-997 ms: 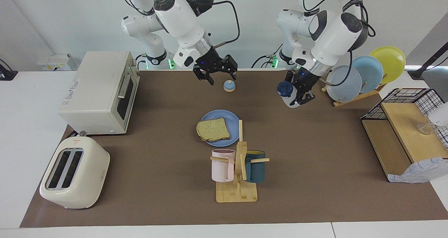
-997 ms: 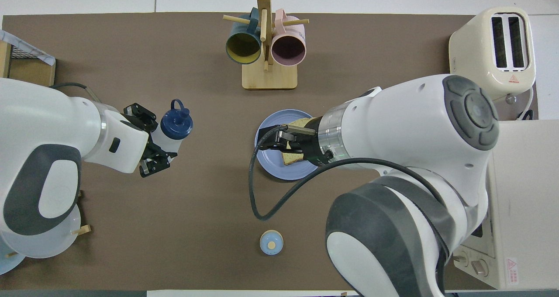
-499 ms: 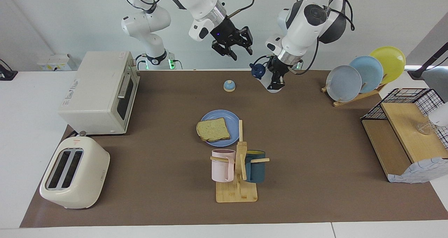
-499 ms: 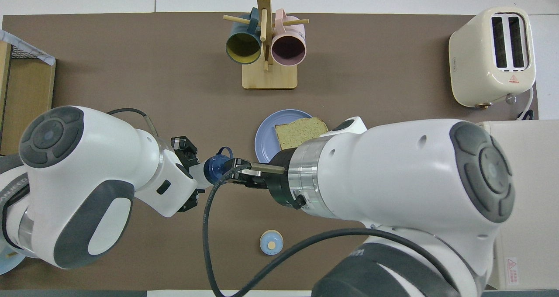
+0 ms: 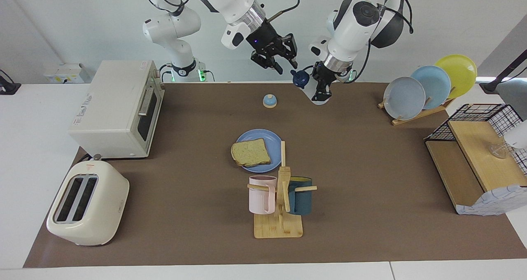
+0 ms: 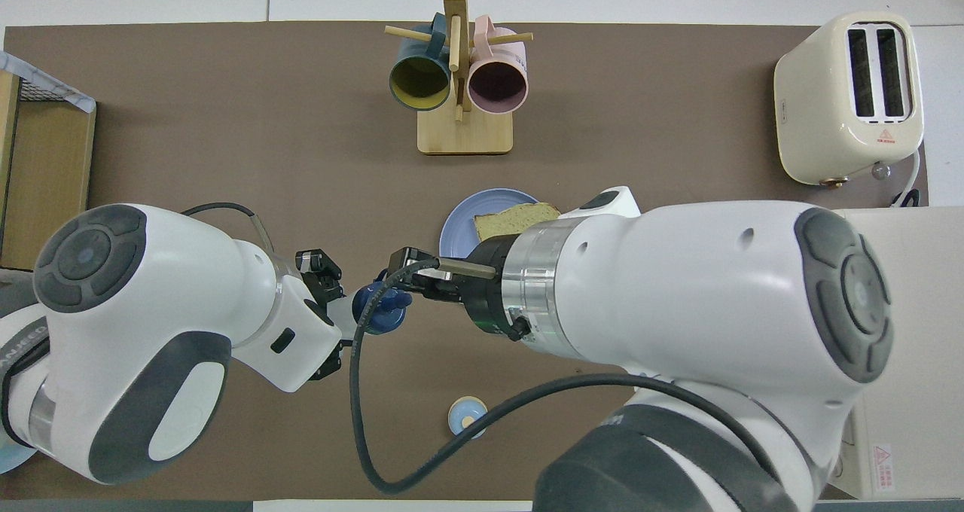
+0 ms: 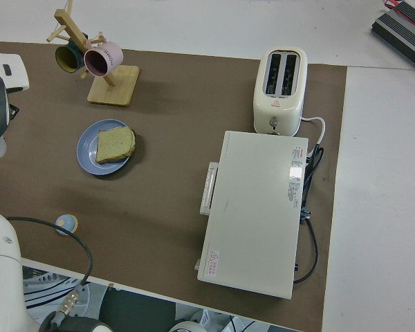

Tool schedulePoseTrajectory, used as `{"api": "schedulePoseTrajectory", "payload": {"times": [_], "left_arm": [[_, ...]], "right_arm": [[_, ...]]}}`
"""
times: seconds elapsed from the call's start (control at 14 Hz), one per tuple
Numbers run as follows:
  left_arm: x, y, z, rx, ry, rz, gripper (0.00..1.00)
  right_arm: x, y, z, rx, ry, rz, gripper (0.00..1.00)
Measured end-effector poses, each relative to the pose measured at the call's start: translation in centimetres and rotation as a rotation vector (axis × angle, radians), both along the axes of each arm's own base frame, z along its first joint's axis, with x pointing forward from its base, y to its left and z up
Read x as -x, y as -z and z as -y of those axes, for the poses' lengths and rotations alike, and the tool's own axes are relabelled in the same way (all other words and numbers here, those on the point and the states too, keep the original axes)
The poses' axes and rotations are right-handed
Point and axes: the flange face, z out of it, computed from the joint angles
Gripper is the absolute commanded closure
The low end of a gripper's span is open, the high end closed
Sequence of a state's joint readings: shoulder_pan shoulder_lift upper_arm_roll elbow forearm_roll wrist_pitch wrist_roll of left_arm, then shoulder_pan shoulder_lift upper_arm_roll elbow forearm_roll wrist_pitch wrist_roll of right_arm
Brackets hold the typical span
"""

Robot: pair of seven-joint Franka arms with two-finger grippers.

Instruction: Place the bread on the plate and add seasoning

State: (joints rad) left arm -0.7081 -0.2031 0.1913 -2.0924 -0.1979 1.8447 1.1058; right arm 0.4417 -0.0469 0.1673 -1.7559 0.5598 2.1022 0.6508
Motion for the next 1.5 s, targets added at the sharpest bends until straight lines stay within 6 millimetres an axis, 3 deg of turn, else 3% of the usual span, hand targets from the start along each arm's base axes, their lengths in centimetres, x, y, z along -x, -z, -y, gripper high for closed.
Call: {"api": "schedulePoseTrajectory", "payload": {"times": [0.78,1.5], "left_arm": [[0.0,0.0,-0.1,-0.011,-0.083,-0.014,1.0],[-0.1,-0.1,-0.3,-0.013,-0.106,-0.017,1.0]], "right_arm": [[1.4,2.1,-1.8,0.012,-0.022,-0.01,0.64],[1.1,1.9,-1.7,0.001,-0.008,0.009,0.67]]}}
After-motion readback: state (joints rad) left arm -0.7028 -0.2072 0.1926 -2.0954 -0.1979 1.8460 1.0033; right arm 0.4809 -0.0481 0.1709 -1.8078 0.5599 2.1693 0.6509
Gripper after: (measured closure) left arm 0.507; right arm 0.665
